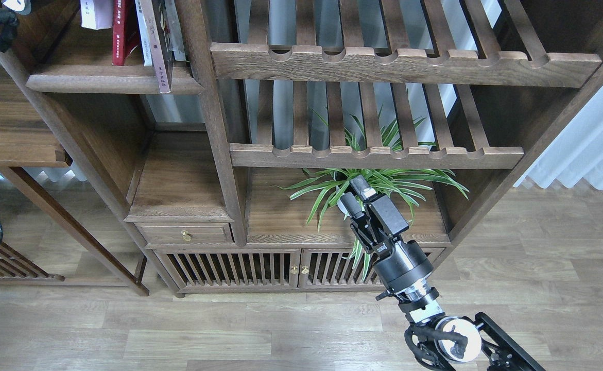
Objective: Organize books on shelf
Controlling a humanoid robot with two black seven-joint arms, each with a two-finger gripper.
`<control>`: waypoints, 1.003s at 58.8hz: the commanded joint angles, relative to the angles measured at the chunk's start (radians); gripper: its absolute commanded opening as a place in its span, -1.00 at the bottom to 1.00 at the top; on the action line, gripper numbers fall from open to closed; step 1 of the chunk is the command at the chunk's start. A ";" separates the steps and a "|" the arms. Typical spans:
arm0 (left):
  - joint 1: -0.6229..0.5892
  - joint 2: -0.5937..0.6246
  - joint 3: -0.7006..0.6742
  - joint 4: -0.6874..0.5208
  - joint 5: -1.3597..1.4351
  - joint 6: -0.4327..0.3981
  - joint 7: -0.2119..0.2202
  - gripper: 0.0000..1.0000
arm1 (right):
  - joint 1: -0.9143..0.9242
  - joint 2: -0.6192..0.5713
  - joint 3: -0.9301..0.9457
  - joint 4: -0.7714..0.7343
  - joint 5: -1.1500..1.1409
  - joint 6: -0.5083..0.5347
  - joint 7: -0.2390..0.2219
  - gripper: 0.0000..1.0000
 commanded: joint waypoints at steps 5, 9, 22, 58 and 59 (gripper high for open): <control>0.021 -0.028 -0.001 0.000 -0.041 0.000 -0.011 -0.41 | 0.001 -0.002 0.001 0.000 -0.002 0.000 -0.001 0.79; 0.035 -0.024 -0.004 -0.008 -0.048 0.000 -0.012 -0.25 | 0.001 -0.001 -0.001 0.000 -0.002 0.000 -0.001 0.84; 0.096 -0.031 0.002 -0.077 -0.123 0.000 -0.011 -0.13 | 0.002 -0.001 -0.001 0.000 -0.002 0.000 -0.003 0.90; 0.299 0.087 -0.056 -0.370 -0.241 0.000 0.037 0.15 | 0.001 -0.007 -0.001 0.002 -0.002 0.000 -0.001 0.96; 0.309 0.096 -0.059 -0.383 -0.247 0.000 0.039 0.14 | 0.001 -0.007 -0.001 0.000 -0.002 0.000 -0.003 0.96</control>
